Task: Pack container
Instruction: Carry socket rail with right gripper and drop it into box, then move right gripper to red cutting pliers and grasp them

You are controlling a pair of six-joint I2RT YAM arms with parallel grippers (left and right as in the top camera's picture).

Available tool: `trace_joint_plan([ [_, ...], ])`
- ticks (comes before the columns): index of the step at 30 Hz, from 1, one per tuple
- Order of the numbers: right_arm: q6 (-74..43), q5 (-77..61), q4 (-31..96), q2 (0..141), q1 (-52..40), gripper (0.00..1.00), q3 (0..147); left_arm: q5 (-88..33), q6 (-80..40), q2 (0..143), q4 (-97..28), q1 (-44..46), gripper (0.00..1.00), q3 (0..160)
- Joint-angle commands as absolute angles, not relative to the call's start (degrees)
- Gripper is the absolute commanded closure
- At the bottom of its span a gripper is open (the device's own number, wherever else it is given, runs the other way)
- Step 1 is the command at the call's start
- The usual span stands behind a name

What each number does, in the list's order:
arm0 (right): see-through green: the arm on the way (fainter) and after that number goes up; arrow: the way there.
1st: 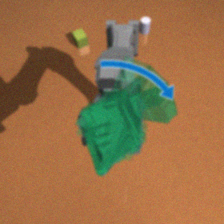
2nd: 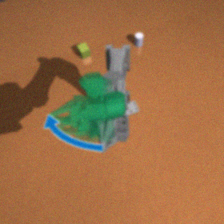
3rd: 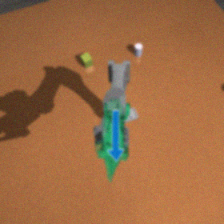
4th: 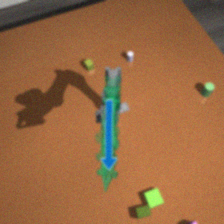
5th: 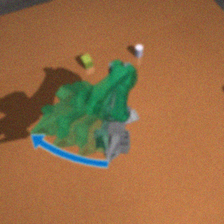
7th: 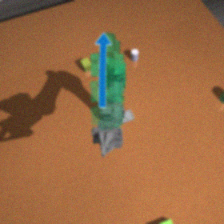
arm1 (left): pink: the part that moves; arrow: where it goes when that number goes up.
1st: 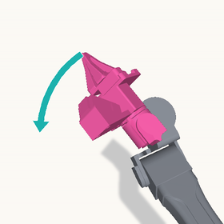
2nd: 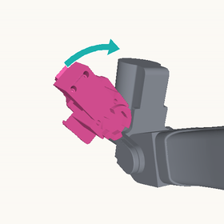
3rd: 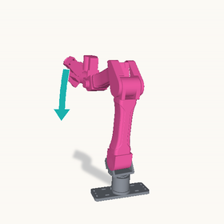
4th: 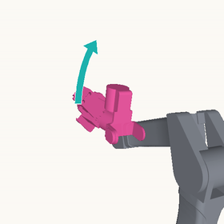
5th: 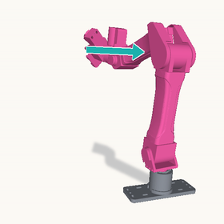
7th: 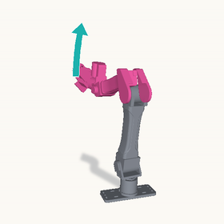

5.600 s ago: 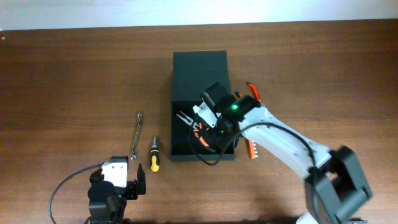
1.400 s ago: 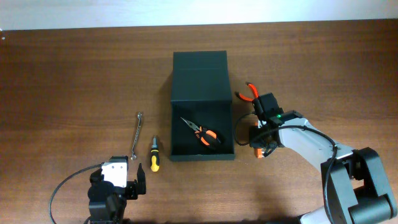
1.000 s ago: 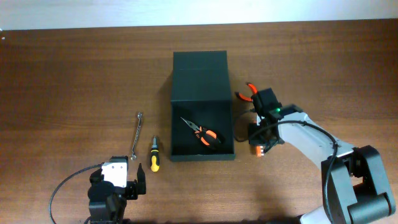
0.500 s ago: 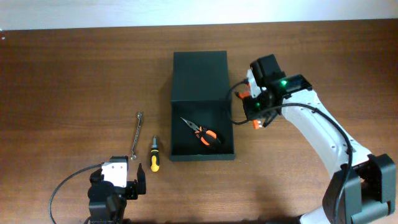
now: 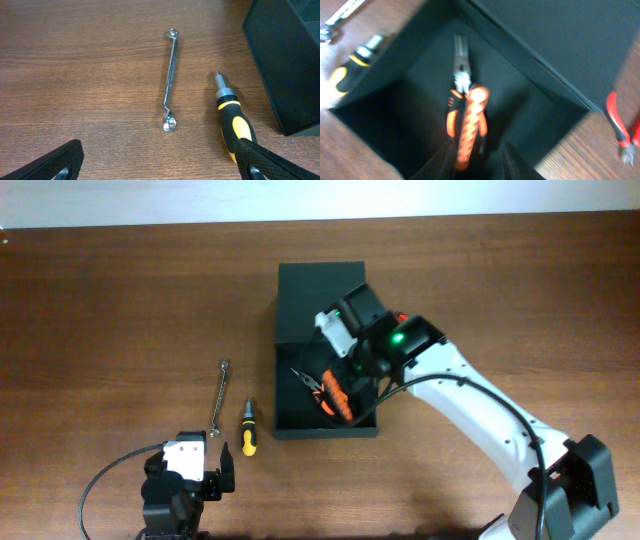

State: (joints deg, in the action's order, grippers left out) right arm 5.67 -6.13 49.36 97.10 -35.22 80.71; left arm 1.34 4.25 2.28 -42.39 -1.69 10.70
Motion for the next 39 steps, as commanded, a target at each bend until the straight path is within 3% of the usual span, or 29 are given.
trace_joint_plan([
  [1, 7.07, -4.8, 48.71, 99.15, -36.56, 0.7, 81.91, 1.28, 3.73, 1.89, -42.24, -2.04, 0.01, 10.44],
  [5, 7.05, -2.0, 49.08, 101.89, -36.58, 0.67, 81.91, 1.28, 3.73, 1.91, -42.24, -2.04, 0.01, 10.44],
  [9, 2.0, 5.89, 49.23, 101.58, -35.07, 0.5, 82.32, 1.28, 3.73, 1.89, -42.24, -2.04, 0.01, 10.44],
  [10, 0.86, 6.59, 49.23, 101.06, -34.26, 0.39, 82.61, 1.28, 3.73, 1.91, -42.24, -2.04, 0.01, 10.44],
  [11, -0.25, 7.05, 49.23, 100.31, -33.32, 0.15, 82.74, 1.28, 3.73, 1.89, -42.24, -2.04, 0.01, 10.44],
  [12, -1.52, 7.46, 49.32, 99.57, -32.18, 0.01, 82.74, 1.28, 3.73, 1.91, -42.24, -2.04, 0.01, 10.44],
  [16, -6.55, 8.16, 50.96, 98.08, -25.06, 0.01, 82.72, 1.28, 3.73, 1.91, -42.24, -2.04, 0.01, 10.44],
  [25, -6.28, -2.92, 48.38, 100.36, -6.98, 0.01, 82.7, 1.28, 3.73, 1.89, -42.24, -2.04, 0.01, 10.44],
  [32, -5.87, -2.98, 44.88, 107.37, -4.95, 0.05, 85.41, 1.28, 3.73, 1.89, -42.24, -2.04, 0.01, 10.44],
  [39, -5.87, -2.83, 55.72, 119.04, -4.95, 0.05, 100.4, 1.28, 3.73, 1.89, -42.24, -2.04, 0.01, 10.44],
])
